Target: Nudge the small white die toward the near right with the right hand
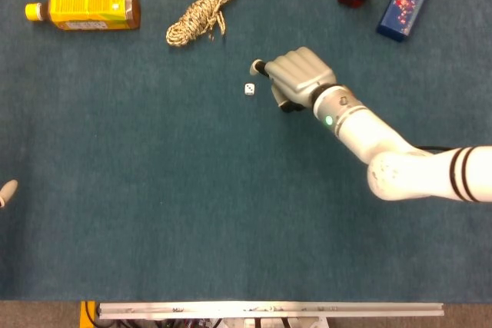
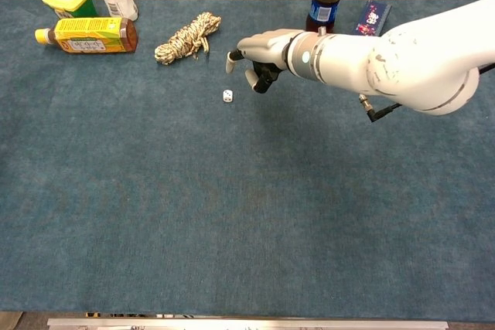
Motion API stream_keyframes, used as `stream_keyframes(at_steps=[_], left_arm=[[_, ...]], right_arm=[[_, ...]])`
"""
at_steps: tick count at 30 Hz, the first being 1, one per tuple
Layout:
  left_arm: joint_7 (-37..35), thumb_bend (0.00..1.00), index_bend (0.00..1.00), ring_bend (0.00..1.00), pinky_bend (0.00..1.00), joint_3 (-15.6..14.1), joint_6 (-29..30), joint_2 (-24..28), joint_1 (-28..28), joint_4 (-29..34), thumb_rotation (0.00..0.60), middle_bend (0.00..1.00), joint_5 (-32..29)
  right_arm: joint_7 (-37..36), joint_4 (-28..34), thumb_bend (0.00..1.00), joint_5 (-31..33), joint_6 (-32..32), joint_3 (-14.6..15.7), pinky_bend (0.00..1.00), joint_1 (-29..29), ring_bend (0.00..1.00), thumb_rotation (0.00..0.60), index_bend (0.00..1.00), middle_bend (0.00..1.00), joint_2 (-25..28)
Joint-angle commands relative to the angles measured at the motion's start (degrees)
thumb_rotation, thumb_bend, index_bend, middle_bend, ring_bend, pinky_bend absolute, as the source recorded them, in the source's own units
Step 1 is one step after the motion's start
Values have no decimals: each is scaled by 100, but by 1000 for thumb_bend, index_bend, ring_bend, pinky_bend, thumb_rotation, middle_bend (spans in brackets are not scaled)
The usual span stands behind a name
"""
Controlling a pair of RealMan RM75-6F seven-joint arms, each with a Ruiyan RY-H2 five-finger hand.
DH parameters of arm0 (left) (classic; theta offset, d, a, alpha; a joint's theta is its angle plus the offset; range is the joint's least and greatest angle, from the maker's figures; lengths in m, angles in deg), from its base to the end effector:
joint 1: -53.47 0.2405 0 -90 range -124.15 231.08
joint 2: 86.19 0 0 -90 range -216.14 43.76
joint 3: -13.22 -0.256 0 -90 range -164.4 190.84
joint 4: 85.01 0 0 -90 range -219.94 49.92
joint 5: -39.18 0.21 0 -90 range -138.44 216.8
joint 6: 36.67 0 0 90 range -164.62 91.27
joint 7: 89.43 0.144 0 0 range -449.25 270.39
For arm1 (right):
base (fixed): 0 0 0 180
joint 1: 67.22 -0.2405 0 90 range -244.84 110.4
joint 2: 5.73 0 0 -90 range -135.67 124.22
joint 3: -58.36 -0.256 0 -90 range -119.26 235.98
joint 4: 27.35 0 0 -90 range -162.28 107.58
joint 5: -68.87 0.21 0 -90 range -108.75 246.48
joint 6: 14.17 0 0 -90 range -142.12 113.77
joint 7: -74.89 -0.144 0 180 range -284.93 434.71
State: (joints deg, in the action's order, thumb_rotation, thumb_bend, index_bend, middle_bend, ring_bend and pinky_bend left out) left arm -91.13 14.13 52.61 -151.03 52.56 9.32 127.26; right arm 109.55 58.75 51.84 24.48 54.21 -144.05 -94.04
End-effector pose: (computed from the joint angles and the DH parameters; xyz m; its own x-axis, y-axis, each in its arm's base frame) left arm -0.3082 0.1522 0.1552 0.3272 -0.0094 0.9449 0.9449 0.0172 -0.3270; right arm -0.0371 -0.3742 -0.0618 0.5828 -0.5410 0.6064 -0.8090 -0.4569 0.3698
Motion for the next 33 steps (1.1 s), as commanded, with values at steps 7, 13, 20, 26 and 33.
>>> stream_keyframes(at_steps=[7,13,20,26,33], left_arm=[[3,135,0,0,0,3,22,-12,21,-13,600,0,-11],[-28,135,0,0,0,15,30,-18,22,-31,600,0,-15],[-92,135,0,0,0,11,58,-24,51,-86,600,0,-25],[-122,135,0,0,0,16,71,-25,64,-105,600,0,-31],[-138,135,0,0,0,22,72,-29,70,-131,600,0,-40]], right_arm=[[-77,-709,771,216,-255,145,1000,-256,1000,600,214,1000,-512],[-127,-950,771,264,-345,245,1000,-304,1000,600,214,1000,-688],[-185,-1188,771,293,-419,348,1000,-337,1000,600,214,1000,-864],[-244,-1313,771,332,-458,374,1000,-370,1000,600,214,1000,-924],[-256,-1212,771,274,-486,486,1000,-375,1000,600,214,1000,-873]])
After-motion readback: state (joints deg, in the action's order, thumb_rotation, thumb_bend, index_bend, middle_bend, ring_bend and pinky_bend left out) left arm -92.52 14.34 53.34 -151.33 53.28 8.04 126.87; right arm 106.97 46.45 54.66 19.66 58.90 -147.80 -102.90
